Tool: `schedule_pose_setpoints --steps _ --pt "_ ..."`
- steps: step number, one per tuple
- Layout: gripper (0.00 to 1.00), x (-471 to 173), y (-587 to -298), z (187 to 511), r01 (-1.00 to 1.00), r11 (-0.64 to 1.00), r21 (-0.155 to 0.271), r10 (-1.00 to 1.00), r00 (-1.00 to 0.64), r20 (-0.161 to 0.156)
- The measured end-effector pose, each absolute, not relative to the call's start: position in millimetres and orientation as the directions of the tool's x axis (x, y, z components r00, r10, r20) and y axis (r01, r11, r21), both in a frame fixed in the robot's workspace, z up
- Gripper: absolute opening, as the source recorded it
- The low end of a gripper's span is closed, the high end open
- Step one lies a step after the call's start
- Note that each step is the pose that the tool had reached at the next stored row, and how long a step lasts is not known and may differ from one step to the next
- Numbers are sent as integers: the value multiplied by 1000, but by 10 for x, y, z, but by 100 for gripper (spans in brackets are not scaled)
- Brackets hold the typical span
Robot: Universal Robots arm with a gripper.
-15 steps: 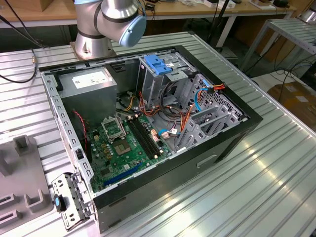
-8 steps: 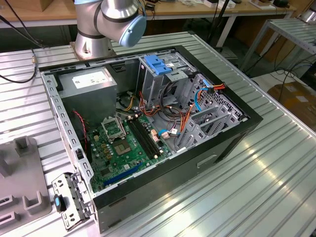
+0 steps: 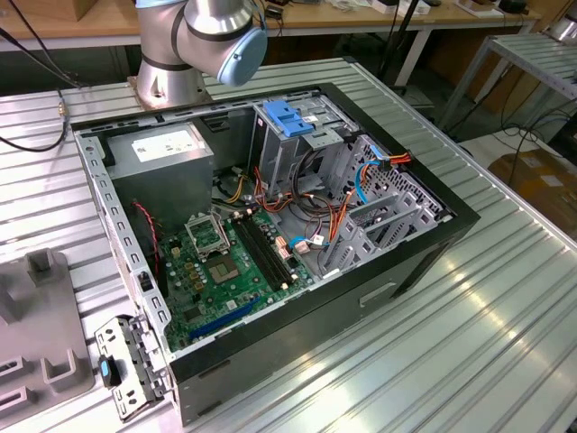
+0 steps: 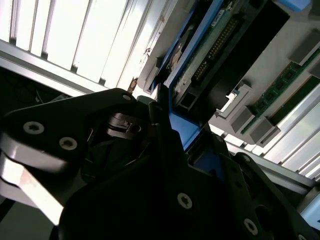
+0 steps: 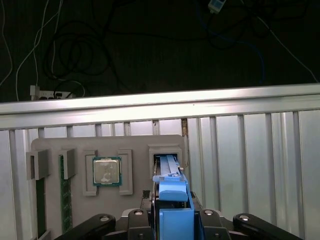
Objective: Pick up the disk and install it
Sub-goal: 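Pick up the disk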
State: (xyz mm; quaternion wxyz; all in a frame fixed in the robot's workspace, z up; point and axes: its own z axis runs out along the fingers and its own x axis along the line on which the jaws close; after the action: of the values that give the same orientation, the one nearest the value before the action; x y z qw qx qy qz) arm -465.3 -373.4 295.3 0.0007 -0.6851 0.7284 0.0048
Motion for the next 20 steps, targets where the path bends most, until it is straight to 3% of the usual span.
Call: schedule_pose_setpoints --steps 20 --pt "37 -4653 -3738 2953 -999 33 6 -999 -33 -8"
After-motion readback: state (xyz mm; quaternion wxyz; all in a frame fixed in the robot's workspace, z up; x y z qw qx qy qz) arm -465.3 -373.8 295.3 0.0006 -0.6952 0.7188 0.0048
